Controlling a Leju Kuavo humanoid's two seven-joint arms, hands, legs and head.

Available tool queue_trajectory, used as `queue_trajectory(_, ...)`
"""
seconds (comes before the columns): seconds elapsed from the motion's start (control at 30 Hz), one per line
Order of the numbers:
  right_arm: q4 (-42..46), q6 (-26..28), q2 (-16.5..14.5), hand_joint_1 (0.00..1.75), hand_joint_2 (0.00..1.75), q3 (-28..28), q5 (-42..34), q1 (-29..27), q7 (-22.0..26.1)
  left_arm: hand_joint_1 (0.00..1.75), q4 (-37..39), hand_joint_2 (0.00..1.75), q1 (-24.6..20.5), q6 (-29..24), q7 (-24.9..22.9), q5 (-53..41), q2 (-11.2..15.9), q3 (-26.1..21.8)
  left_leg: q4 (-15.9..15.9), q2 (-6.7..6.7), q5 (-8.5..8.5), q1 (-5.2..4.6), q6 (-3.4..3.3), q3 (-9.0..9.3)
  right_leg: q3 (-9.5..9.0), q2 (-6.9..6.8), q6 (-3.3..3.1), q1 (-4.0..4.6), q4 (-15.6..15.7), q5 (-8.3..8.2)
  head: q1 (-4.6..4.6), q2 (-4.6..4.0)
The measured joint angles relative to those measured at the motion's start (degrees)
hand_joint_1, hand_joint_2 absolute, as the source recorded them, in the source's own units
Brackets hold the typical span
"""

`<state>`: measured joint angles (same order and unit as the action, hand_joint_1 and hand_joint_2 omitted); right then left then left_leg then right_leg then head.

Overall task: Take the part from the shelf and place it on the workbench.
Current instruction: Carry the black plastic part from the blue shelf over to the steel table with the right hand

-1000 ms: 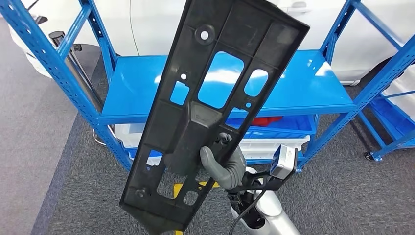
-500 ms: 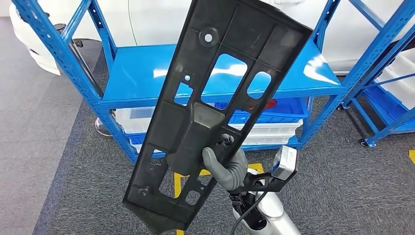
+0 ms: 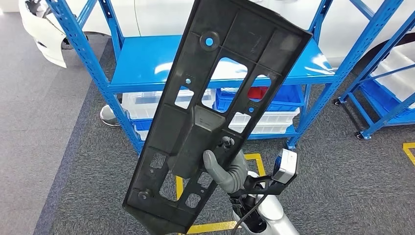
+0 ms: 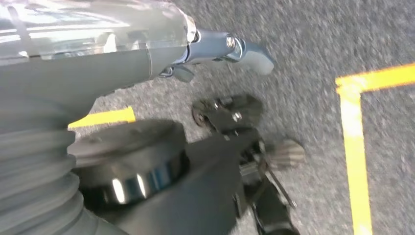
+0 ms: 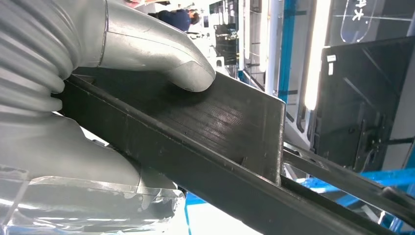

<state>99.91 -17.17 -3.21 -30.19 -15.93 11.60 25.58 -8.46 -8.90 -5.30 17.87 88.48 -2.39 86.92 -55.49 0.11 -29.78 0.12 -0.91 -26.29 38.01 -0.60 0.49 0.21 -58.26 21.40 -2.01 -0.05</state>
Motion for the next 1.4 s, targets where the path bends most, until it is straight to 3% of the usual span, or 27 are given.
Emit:
queue_trajectory(0.07, 0.0, 0.24, 0.07, 1.48, 1.75, 0.05, 0.2, -0.33, 0.05, 0.0, 0.0, 1.75, 0.11, -0.06, 0.14, 0.0, -0.02, 0.01, 0.11, 0.24, 1.11, 0.09, -0.63, -0.97, 1.92, 0.24, 0.74, -0.32, -4.48, 3.73, 0.0, -0.01)
queue_trajectory(0.13, 0.0, 0.53, 0.15, 1.48, 1.75, 0.1, 0.38, -0.82, 0.08, 0.0, 0.0, 1.75, 0.16, -0.08, 0.23, 0.0, -0.02, 0.01, 0.03, 0.36, 2.05, 0.02, -0.88, -2.21, 4.55, 0.34, 1.38, -0.58, -12.19, 8.54, -0.01, 0.0)
queue_trajectory(0.17, 0.0, 0.61, 0.22, 1.48, 1.75, 0.16, 0.43, -1.09, 0.07, 0.0, 0.0, 1.75, 0.21, -0.07, 0.27, 0.0, -0.02, 0.01, -0.05, 0.44, 2.47, 0.01, -0.84, -2.8, 5.13, 0.34, 1.6, -0.68, -14.92, 9.81, -0.01, 0.0)
queue_trajectory(0.2, 0.01, 0.67, 0.28, 1.48, 1.75, 0.23, 0.45, -1.33, 0.02, 0.0, 0.0, 1.75, 0.28, -0.05, 0.31, 0.0, -0.02, 0.01, -0.17, 0.61, 2.81, 0.01, -0.77, -3.32, 4.56, 0.32, 1.72, -0.77, -15.5, 9.93, -0.01, -0.01)
queue_trajectory(0.23, 0.04, 0.69, 0.34, 1.48, 1.75, 0.3, 0.48, -1.5, -0.05, 0.0, 0.0, 1.75, 0.33, -0.02, 0.34, 0.0, -0.04, 0.01, -0.34, 0.84, 3.05, 0.02, -0.69, -3.74, 2.89, 0.23, 1.75, -0.85, -13.86, 9.12, -0.01, -0.01)
queue_trajectory(0.3, 0.32, 0.71, 0.42, 1.48, 1.75, 0.37, 0.5, -1.62, -0.31, 0.0, 0.0, 1.75, 0.36, 0.05, 0.43, 0.01, -0.1, 0.02, -0.85, 1.42, 3.21, -0.04, -0.45, -4.31, -2.47, -1.07, 1.47, -0.83, -6.14, 6.6, -0.01, -0.01)
queue_trajectory(0.37, 0.73, 0.66, 0.43, 1.48, 1.75, 0.38, 0.51, -1.67, -0.52, 0.0, 0.0, 1.75, 0.38, 0.1, 0.52, 0.01, -0.13, 0.04, -1.39, 2.05, 3.14, -0.3, 0.03, -4.65, -5.65, -2.41, 0.52, -0.41, -0.58, 5.54, -0.01, -0.01)
queue_trajectory(0.4, 0.86, 0.65, 0.45, 1.48, 1.75, 0.41, 0.52, -1.75, -0.58, 0.0, 0.0, 1.75, 0.38, 0.11, 0.54, 0.0, -0.14, 0.04, -1.52, 2.45, 3.13, -0.41, 0.32, -4.74, -5.89, -2.58, 0.0, -0.17, 0.25, 5.62, -0.01, -0.01)
queue_trajectory(0.47, 1.0, 0.64, 0.52, 1.48, 1.75, 0.5, 0.52, -1.99, -0.66, 0.0, 0.0, 1.75, 0.32, 0.12, 0.57, 0.0, -0.14, 0.05, -1.66, 3.27, 3.05, -0.44, 0.89, -4.88, -5.58, -1.59, -0.91, -0.16, 0.45, 5.22, -0.01, 0.0)
queue_trajectory(0.53, 1.2, 0.65, 0.58, 1.48, 1.75, 0.57, 0.52, -2.19, -0.69, 0.0, 0.0, 1.75, 0.26, 0.12, 0.62, 0.0, -0.13, 0.07, -3.48, 2.69, 1.51, -0.26, 1.47, -5.63, -5.4, -0.73, -1.75, -0.39, 0.77, 4.71, -0.01, 0.0)
queue_trajectory(0.63, 1.4, 0.63, 0.59, 1.48, 1.75, 0.62, 0.52, -2.58, -0.7, 0.0, 0.0, 1.75, 0.44, 0.11, 0.68, 0.0, -0.13, 0.09, -13.66, 0.86, -4.16, 0.11, 2.09, -9.87, -4.91, 0.62, -2.39, -0.44, 0.85, 4.2, -0.01, -0.01)
queue_trajectory(0.67, 1.4, 0.62, 0.6, 1.48, 1.75, 0.63, 0.52, -2.8, -0.7, 0.0, 0.0, 1.75, 0.54, 0.1, 0.69, 0.0, -0.13, 0.1, -16.84, 0.68, -5.27, 0.18, 2.21, -11.22, -4.74, 1.19, -2.41, -0.41, 0.79, 4.09, -0.01, -0.01)
queue_trajectory(0.7, 1.4, 0.62, 0.6, 1.48, 1.75, 0.65, 0.52, -3.02, -0.71, 0.0, 0.0, 1.75, 0.6, 0.07, 0.69, 0.0, -0.13, 0.12, -18.25, 0.59, -5.29, 0.22, 2.25, -11.76, -4.6, 1.81, -2.36, -0.4, 0.71, 3.99, -0.01, 0.0)
queue_trajectory(0.73, 1.4, 0.62, 0.61, 1.48, 1.75, 0.66, 0.52, -3.17, -0.72, 0.0, 0.0, 1.75, 0.63, 0.04, 0.7, 0.0, -0.13, 0.13, -17.37, 0.5, -4.18, 0.26, 2.23, -11.22, -4.52, 2.45, -2.29, -0.4, 0.6, 3.91, -0.01, 0.0)
queue_trajectory(0.77, 1.42, 0.61, 0.61, 1.48, 1.75, 0.66, 0.52, -3.24, -0.72, 0.0, 0.0, 1.75, 0.63, 0.01, 0.71, 0.0, -0.13, 0.13, -14.27, 0.18, -2.2, 0.33, 2.12, -9.63, -4.5, 3.1, -2.2, -0.4, 0.48, 3.87, -0.01, 0.0)
queue_trajectory(0.83, 1.54, 0.6, 0.61, 1.48, 1.75, 0.69, 0.52, -3.26, -0.72, 0.0, 0.0, 1.75, 0.65, -0.05, 0.77, 0.0, -0.1, 0.14, -6.36, -2.44, 1.15, 0.6, 1.76, -5.9, -4.22, 4.33, -1.89, -0.38, 0.1, 3.77, -0.01, -0.01)
queue_trajectory(0.9, 1.72, 0.59, 0.62, 1.48, 1.75, 0.75, 0.52, -3.31, -0.71, 0.0, 0.0, 1.75, 0.71, -0.09, 0.85, 0.0, -0.08, 0.15, -2.5, -4.59, 2.02, 0.67, 1.45, -4.33, -3.5, 5.52, -1.16, -0.46, -0.16, 3.42, -0.01, 0.0)
queue_trajectory(0.97, 1.87, 0.58, 0.69, 1.48, 1.75, 0.86, 0.52, -3.5, -0.71, 0.0, 0.0, 1.75, 0.7, -0.1, 0.89, 0.0, -0.11, 0.16, -2.15, -3.9, 2.19, 0.66, 1.04, -4.39, -2.9, 6.6, -0.27, -0.59, -0.06, 2.94, -0.01, 0.01)
queue_trajectory(1.03, 2.04, 0.58, 0.83, 1.48, 1.75, 0.98, 0.52, -3.67, -0.7, 0.0, 0.01, 1.75, 0.59, -0.08, 0.93, 0.0, -0.14, 0.18, -1.7, -2.56, 2.7, 0.88, 0.33, -4.45, -2.16, 4.97, 0.37, -0.48, -1.2, 3.78, 0.01, 0.0)
queue_trajectory(1.07, 2.12, 0.58, 0.89, 1.48, 1.75, 1.02, 0.52, -3.69, -0.69, 0.0, 0.02, 1.75, 0.58, -0.05, 0.95, 0.0, -0.16, 0.18, -1.5, -1.77, 2.91, 0.99, 0.0, -4.5, -1.17, 3.54, 0.62, -0.43, -3.36, 5.21, 0.01, 0.0)
queue_trajectory(1.13, 2.21, 0.58, 0.99, 1.48, 1.75, 1.1, 0.52, -3.8, -0.7, 0.0, 0.03, 1.75, 0.72, -0.02, 0.97, -0.01, -0.15, 0.18, -1.48, -0.21, 3.0, 0.88, -0.29, -4.72, 2.05, 1.42, 1.05, -0.65, -10.59, 9.13, 0.01, -0.01)
queue_trajectory(1.17, 2.21, 0.58, 1.03, 1.48, 1.75, 1.19, 0.52, -3.95, -0.71, 0.0, 0.03, 1.75, 0.81, -0.01, 0.97, -0.02, -0.15, 0.19, -1.5, 0.59, 3.0, 0.85, -0.3, -4.82, 3.57, 1.21, 1.26, -0.82, -14.08, 10.52, 0.02, -0.01)
queue_trajectory(1.2, 2.21, 0.58, 1.09, 1.48, 1.75, 1.3, 0.52, -4.12, -0.71, 0.0, 0.04, 1.75, 0.84, -0.01, 0.97, -0.07, -0.15, 0.19, -1.52, 1.39, 3.0, 0.85, -0.29, -4.89, 4.26, 1.1, 1.42, -0.96, -15.91, 10.9, 0.02, -0.01)
queue_trajectory(1.23, 2.21, 0.58, 1.13, 1.48, 1.75, 1.43, 0.51, -4.27, -0.71, 0.0, 0.04, 1.75, 0.82, -0.01, 0.97, -0.14, -0.16, 0.2, -1.55, 2.15, 2.97, 0.85, -0.25, -4.91, 3.82, 0.9, 1.52, -1.06, -15.5, 10.21, 0.02, 0.0)
queue_trajectory(1.3, 2.33, 0.58, 1.19, 1.48, 1.75, 1.65, 0.5, -4.42, -0.71, 0.0, 0.04, 1.75, 0.68, -0.01, 0.97, -0.27, -0.2, 0.21, -1.63, 3.43, 2.84, 0.82, -0.05, -4.8, -0.13, -0.52, 1.41, -1.08, -8.8, 6.82, 0.02, 0.0)
queue_trajectory(1.37, 2.65, 0.6, 1.2, 1.48, 1.75, 1.8, 0.5, -4.39, -0.7, 0.0, 0.04, 1.75, 0.59, -0.01, 0.99, -0.32, -0.24, 0.23, -1.82, 4.41, 2.6, 0.49, 0.46, -4.71, -3.78, -2.79, 0.76, -0.58, -1.92, 4.81, 0.02, -0.01)
queue_trajectory(1.4, 2.84, 0.61, 1.2, 1.48, 1.75, 1.88, 0.5, -4.42, -0.69, 0.0, 0.04, 1.75, 0.57, -0.02, 1.01, -0.33, -0.24, 0.24, -1.88, 4.89, 2.51, 0.32, 0.76, -4.67, -4.45, -3.38, 0.35, -0.32, -0.38, 4.61, 0.01, -0.01)
